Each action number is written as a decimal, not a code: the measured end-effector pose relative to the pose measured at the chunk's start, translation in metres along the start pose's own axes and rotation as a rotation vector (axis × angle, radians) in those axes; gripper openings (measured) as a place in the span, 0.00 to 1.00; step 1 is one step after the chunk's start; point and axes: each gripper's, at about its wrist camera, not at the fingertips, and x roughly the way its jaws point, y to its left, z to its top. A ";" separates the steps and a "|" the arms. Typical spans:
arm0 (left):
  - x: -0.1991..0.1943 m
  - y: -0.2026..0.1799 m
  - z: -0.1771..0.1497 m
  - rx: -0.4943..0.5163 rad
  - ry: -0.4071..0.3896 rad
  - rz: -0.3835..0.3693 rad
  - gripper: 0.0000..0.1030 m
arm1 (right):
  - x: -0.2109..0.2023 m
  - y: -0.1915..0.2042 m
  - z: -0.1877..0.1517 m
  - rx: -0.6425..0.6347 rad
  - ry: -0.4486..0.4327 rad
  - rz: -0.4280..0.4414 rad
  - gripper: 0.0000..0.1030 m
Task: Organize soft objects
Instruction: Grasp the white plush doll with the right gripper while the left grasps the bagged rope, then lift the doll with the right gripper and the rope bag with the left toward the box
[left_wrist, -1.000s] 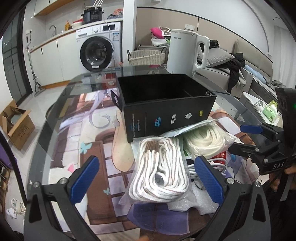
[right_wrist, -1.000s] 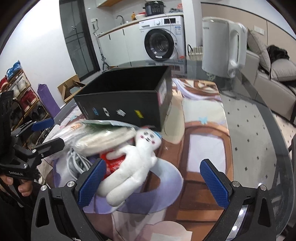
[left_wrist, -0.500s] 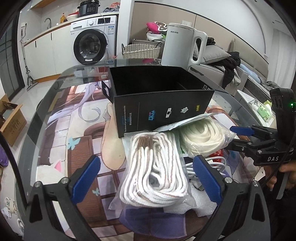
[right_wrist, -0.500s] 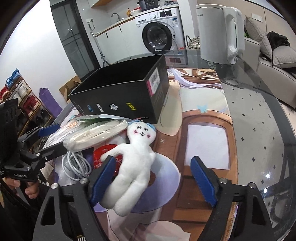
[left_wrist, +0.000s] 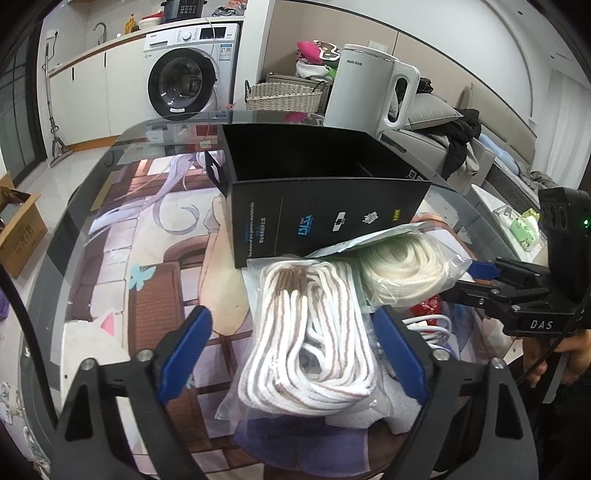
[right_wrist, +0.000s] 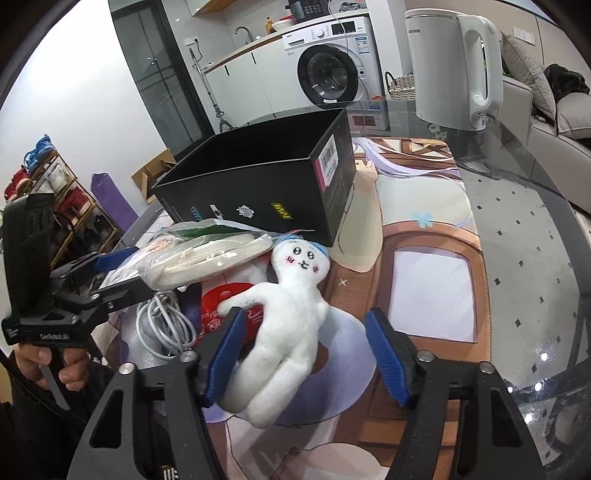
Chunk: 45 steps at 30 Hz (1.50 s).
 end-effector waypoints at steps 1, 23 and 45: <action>0.000 0.000 0.000 -0.002 0.001 -0.009 0.80 | 0.000 0.000 0.000 0.000 0.002 0.005 0.58; -0.012 -0.009 -0.006 0.019 -0.038 -0.022 0.45 | -0.001 0.006 -0.006 -0.063 -0.010 -0.039 0.25; -0.055 -0.006 -0.008 0.003 -0.197 0.061 0.44 | -0.046 0.022 -0.014 -0.096 -0.163 -0.079 0.25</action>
